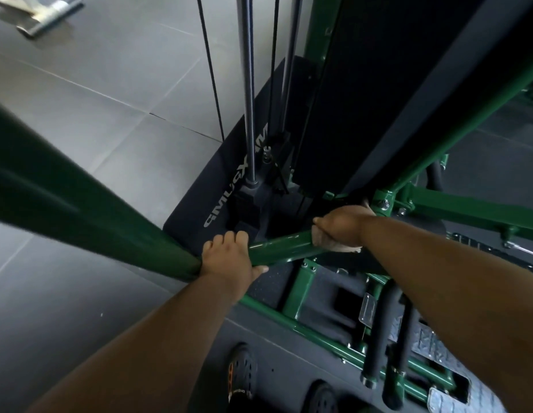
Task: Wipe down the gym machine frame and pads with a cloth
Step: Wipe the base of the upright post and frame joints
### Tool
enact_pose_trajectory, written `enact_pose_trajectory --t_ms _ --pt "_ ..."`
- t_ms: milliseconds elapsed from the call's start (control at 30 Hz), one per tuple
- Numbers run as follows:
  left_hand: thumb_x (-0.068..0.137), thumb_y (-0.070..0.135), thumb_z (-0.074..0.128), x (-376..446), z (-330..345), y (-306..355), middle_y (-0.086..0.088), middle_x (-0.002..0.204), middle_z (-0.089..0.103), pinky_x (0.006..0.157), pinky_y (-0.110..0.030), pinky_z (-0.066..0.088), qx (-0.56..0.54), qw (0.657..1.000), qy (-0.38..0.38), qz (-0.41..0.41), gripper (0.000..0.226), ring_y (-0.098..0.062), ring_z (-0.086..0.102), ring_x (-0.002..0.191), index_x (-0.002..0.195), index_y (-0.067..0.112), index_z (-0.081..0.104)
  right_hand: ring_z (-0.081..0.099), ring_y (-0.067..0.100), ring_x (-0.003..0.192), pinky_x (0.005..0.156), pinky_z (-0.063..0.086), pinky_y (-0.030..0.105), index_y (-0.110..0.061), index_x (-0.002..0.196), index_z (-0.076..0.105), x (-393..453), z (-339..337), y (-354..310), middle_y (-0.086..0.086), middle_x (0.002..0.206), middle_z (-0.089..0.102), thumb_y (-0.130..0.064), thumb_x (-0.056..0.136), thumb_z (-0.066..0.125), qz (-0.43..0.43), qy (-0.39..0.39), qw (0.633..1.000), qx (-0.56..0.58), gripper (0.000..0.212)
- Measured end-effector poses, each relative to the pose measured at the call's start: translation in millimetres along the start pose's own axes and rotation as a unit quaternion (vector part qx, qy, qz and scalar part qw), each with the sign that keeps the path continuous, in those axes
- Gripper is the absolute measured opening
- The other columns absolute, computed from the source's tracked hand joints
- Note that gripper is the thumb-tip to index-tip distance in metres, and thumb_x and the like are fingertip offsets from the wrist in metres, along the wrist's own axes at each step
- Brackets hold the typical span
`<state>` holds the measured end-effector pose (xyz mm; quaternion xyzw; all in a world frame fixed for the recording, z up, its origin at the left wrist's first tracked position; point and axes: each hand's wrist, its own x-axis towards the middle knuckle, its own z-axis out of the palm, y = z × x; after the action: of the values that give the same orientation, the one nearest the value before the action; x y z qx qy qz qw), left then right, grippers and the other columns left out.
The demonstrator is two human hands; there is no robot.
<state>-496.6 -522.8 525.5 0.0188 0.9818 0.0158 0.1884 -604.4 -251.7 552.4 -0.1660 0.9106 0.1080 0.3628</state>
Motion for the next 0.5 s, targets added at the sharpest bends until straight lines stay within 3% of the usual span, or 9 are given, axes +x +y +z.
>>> enact_pose_trajectory --t_ms 67,133,233,300,400,433,500 --pt "0.087 0.082 0.054 -5 -1 1 -0.001 0.127 0.050 0.108 -0.043 0.039 -0.007 1.000 0.005 -0.004 0.073 -0.024 0.048 0.119 0.132 0.025 0.041 0.045 0.028 0.145 0.121 0.032 0.050 -0.025 0.154 0.044 -6 -1 -12 0.002 0.155 0.051 -0.045 0.113 0.022 -0.023 0.017 0.999 -0.025 0.051" --pt "0.090 0.076 0.055 -17 1 -2 -0.002 0.133 0.048 0.113 -0.042 0.036 -0.025 0.999 0.024 0.016 0.075 -0.024 0.047 0.123 0.140 0.022 0.040 0.054 0.026 0.135 0.111 0.045 0.046 -0.026 0.143 0.056 -5 0 -32 0.000 0.145 0.060 -0.041 0.114 0.021 -0.026 0.033 0.999 0.020 0.048" --pt "0.094 0.057 0.063 -51 1 -15 -0.006 0.155 0.043 0.126 -0.041 0.025 -0.072 0.994 0.042 0.071 0.082 -0.025 0.039 0.143 0.158 0.015 0.034 0.062 0.025 0.123 0.098 0.052 0.044 -0.026 0.124 0.066 -3 3 -72 -0.002 0.129 0.067 -0.042 0.114 0.021 -0.062 0.081 0.994 0.034 0.049" --pt "0.099 0.039 0.063 -78 -10 -25 -0.002 0.156 0.047 0.124 -0.032 0.029 -0.148 0.985 0.056 0.074 0.066 -0.021 0.042 0.144 0.157 0.017 0.042 0.065 0.026 0.116 0.096 0.053 0.044 -0.026 0.117 0.068 -4 0 -101 -0.002 0.121 0.070 -0.042 0.114 0.020 -0.090 0.106 0.989 0.039 0.051" --pt "0.103 0.029 0.058 -109 -33 -45 0.005 0.123 0.072 0.095 -0.027 0.048 -0.255 0.962 0.092 -0.030 0.028 -0.017 0.066 0.114 0.127 0.025 0.071 0.060 0.028 0.126 0.098 0.054 0.047 -0.023 0.141 0.059 2 -7 -137 0.000 0.138 0.063 -0.030 0.114 0.029 -0.144 0.094 0.985 0.012 0.040" --pt "0.101 0.030 0.060 -118 -40 -52 0.006 0.110 0.076 0.085 -0.028 0.050 -0.272 0.953 0.111 -0.069 0.021 -0.018 0.070 0.103 0.114 0.027 0.076 0.058 0.029 0.130 0.099 0.054 0.048 -0.021 0.148 0.052 4 -9 -149 0.002 0.143 0.059 -0.026 0.113 0.033 -0.166 0.086 0.982 0.004 0.040" --pt "0.093 0.035 0.062 -129 -49 -68 0.007 0.095 0.078 0.079 -0.031 0.053 -0.309 0.931 0.147 -0.125 0.020 -0.018 0.071 0.090 0.096 0.027 0.080 0.056 0.031 0.132 0.100 0.054 0.051 -0.018 0.152 0.047 8 -12 -169 0.004 0.146 0.057 -0.023 0.112 0.036 -0.193 0.074 0.978 -0.009 0.042"
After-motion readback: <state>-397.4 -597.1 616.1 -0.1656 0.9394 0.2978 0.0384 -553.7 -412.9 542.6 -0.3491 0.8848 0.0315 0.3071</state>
